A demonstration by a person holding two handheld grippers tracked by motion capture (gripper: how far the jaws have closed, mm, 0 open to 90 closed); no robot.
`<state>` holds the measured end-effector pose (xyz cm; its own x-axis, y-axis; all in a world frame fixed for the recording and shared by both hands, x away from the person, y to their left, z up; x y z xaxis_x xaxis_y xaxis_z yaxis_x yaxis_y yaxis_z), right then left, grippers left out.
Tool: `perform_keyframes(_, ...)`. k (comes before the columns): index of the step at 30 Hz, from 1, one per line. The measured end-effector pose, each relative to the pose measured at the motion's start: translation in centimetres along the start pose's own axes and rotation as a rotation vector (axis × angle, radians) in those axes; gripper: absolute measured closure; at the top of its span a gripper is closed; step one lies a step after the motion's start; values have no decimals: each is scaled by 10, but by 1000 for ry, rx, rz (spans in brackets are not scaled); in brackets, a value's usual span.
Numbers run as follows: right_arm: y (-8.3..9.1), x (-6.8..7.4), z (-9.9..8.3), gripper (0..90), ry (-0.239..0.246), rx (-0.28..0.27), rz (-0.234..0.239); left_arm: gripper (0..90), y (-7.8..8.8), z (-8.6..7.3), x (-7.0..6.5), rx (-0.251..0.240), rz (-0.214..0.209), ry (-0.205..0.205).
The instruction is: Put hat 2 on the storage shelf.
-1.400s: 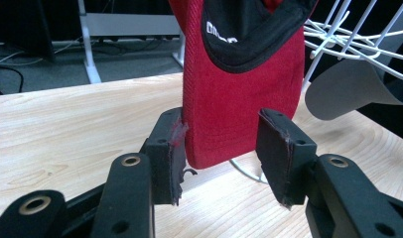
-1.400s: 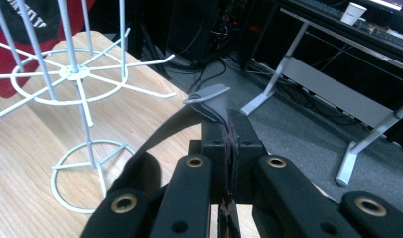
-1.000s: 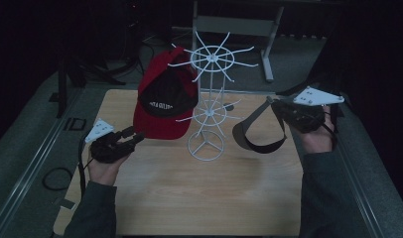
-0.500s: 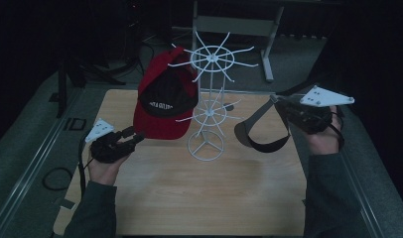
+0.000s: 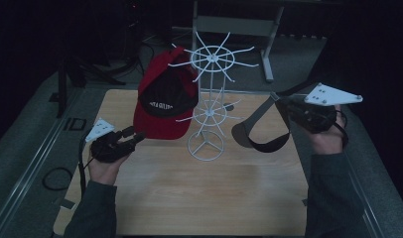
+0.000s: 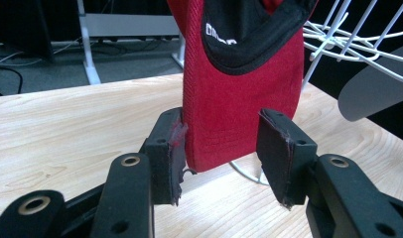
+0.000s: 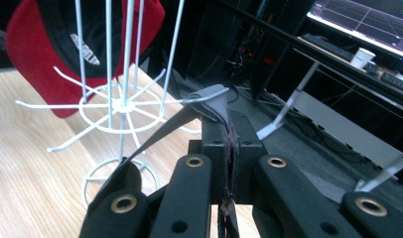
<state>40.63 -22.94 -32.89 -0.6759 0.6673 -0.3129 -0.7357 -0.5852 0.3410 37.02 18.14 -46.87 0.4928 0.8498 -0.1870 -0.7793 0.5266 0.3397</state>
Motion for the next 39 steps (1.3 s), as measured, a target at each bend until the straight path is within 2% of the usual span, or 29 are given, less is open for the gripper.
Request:
perform_keyframes(13, 3, -1, 18, 880, 2, -28, 19, 544, 0, 0, 0, -1, -1, 1)
perform_keyframes(24, 3, -5, 31, 881, -16, -38, 49, 544, 0, 0, 1, -1, -1, -1)
perform_keyframes(39, 7, -1, 50, 881, 15, -57, 63, 546, 0, 1, 1, -3, 0, 0)
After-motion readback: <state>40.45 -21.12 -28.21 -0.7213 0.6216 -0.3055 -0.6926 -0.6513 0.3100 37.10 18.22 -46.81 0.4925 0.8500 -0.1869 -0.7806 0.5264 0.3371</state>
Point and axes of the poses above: each handheld gripper's, and its own axes: y roughly backward along the jaws, z roughly out of its top, x roughly to its left, the point moved 9 cm from there along -y, roughly forward along the jaws, and after that the axes turned 1 degree about y, right-handed, at the moved point
